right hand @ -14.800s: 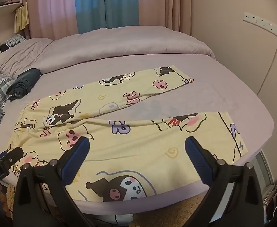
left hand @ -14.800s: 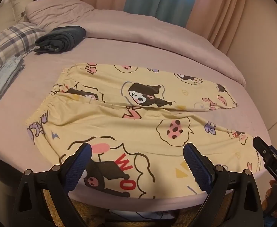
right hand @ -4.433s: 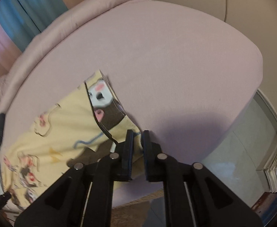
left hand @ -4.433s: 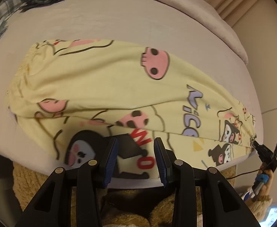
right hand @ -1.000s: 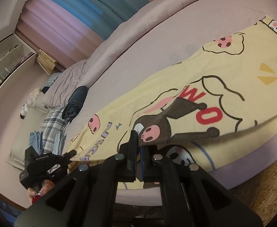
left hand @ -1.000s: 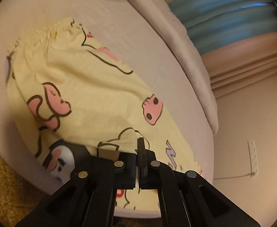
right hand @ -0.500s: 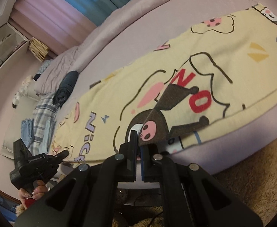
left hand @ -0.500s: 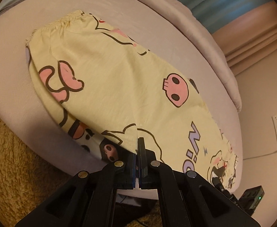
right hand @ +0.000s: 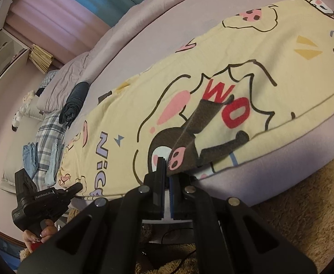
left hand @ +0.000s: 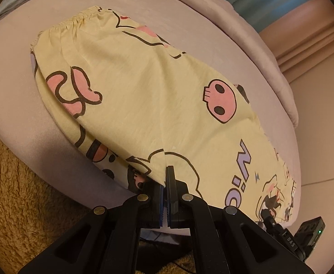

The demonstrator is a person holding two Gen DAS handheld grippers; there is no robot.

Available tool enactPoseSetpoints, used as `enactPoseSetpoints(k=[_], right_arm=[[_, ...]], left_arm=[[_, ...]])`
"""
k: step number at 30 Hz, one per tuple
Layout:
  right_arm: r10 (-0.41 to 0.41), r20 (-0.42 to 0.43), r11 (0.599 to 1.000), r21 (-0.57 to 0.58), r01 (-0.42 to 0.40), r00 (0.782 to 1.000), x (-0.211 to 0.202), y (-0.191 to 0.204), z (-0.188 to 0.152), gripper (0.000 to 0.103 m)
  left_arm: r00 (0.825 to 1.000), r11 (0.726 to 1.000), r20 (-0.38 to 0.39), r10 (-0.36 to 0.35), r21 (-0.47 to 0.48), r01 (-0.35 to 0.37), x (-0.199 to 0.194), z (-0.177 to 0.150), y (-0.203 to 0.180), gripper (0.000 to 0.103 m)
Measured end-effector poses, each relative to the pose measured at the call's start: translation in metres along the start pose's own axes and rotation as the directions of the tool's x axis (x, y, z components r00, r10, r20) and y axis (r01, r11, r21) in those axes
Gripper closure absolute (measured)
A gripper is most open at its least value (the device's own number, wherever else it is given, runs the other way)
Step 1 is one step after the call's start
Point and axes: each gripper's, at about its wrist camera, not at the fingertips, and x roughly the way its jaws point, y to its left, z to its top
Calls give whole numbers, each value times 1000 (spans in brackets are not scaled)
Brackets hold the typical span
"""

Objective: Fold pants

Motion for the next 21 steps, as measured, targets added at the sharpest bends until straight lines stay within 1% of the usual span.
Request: enactPoseSetpoints(k=[8, 13, 17, 20, 21], right_arm=[[-19, -18, 1000, -4, 18, 1000, -2, 2, 0, 99], [-29, -16, 1000, -13, 29, 999, -2, 4, -1, 99], [-29, -9, 999, -15, 29, 1000, -3, 6, -1, 98], [-35, 6, 999, -31, 35, 999, -5, 10, -1, 98], [-38, 10, 999, -37, 38, 999, -5, 12, -1, 98]], left_arm=[[1000, 1000, -12, 1, -8, -1, -4, 1, 3, 103], [1000, 1000, -5, 14, 4, -14, -9, 1, 2, 103], [1000, 1000, 12, 4, 2, -4, -13, 0, 1, 103], [998, 1000, 56, -8, 6, 7, -21, -1, -2, 103], [998, 1000, 58, -5, 12, 4, -22, -2, -3, 103]])
